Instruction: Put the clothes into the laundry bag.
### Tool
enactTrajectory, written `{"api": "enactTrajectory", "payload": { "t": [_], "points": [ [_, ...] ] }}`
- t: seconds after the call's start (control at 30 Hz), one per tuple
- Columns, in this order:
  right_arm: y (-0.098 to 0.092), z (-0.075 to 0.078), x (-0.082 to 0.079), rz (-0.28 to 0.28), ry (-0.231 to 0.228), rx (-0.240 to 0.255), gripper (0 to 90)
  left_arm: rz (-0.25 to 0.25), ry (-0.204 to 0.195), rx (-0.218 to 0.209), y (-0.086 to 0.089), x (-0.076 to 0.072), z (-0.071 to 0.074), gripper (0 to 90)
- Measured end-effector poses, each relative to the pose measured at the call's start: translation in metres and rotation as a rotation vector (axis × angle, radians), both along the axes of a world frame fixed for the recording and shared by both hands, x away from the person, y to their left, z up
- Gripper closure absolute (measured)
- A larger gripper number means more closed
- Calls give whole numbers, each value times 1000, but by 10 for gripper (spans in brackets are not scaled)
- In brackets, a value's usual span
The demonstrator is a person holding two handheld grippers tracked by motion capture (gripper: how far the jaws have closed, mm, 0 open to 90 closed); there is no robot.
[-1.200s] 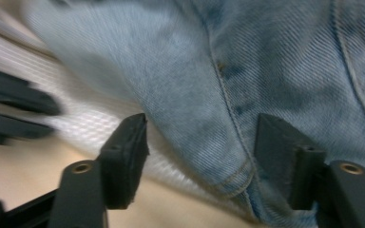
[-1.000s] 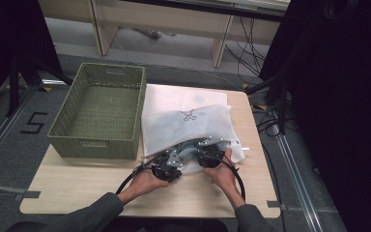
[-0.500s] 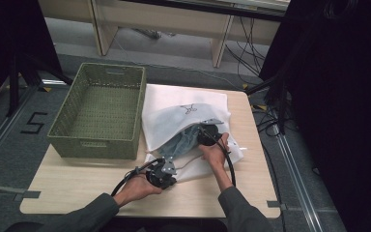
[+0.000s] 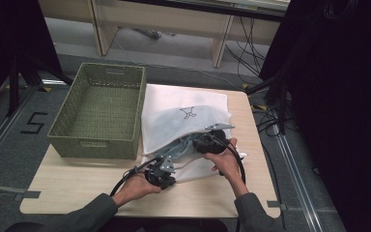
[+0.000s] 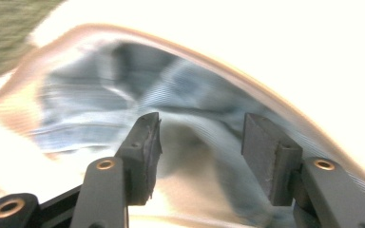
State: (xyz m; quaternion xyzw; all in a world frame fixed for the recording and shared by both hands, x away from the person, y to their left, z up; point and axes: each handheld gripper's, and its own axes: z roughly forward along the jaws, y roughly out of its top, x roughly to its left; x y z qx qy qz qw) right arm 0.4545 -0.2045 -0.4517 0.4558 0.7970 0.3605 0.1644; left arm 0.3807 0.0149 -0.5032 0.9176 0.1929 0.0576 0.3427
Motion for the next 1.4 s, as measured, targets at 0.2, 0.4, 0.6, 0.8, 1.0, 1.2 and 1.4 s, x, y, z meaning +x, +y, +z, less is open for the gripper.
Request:
{"api": "enactTrajectory", "payload": {
  "t": [0.2,0.4,0.6,0.8,1.0,1.2,1.4],
  "points": [
    [22,-11,-7,64,59,3,464,-5,-5,9,0,0,0,849],
    [45,-38,0,74,105,-68,450,-25,-15,36,0,1,2,865],
    [50,-45,12,54,26,-157,751,2,-11,26,-2,-1,2,879],
    [42,-50,43,-26,-44,-200,838,-29,-19,47,-2,-2,3,883],
    [39,-48,60,-67,-26,-146,799,-24,7,38,-1,-1,2,882],
    [31,-32,35,8,13,-74,597,-35,-8,49,0,0,3,874],
    [14,2,-2,30,3,-4,461,-25,-2,41,-1,0,2,869]
  ]
}}
